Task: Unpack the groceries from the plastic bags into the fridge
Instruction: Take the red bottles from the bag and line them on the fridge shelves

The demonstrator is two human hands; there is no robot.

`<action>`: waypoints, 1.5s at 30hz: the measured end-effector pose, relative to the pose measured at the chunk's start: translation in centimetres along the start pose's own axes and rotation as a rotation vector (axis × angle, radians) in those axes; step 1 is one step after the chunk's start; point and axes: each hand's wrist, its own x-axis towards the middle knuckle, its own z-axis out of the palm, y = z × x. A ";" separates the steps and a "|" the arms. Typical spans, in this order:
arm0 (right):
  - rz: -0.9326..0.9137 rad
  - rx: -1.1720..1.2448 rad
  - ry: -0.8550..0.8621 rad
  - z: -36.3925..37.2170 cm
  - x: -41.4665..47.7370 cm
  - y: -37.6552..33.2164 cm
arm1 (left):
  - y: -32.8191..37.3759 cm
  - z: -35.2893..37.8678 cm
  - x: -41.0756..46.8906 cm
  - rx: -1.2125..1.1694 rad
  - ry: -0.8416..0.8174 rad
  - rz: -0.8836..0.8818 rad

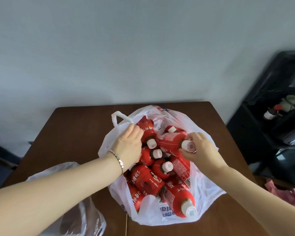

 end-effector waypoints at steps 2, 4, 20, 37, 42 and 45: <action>-0.032 0.058 0.047 -0.2 -0.4 -1.6 | -1.5 -3.0 -0.2 -0.196 0.029 -0.091; -0.009 0.102 0.047 0.1 -0.6 -2.7 | -1.5 -4.1 0.1 -0.314 -0.029 -0.097; -0.123 0.144 -0.105 2.8 -0.6 -4.7 | -0.2 -2.1 0.9 -0.583 0.236 0.042; 0.105 0.683 -0.251 1.1 -3.5 -2.3 | 2.2 -5.1 1.3 -0.402 0.099 0.084; 0.046 -0.100 -0.217 0.5 -5.8 -1.5 | 2.5 -5.0 1.2 -0.381 0.038 0.049; 0.067 -0.428 -0.505 2.3 -7.7 -1.2 | 2.0 -4.7 1.7 -0.375 0.032 -0.001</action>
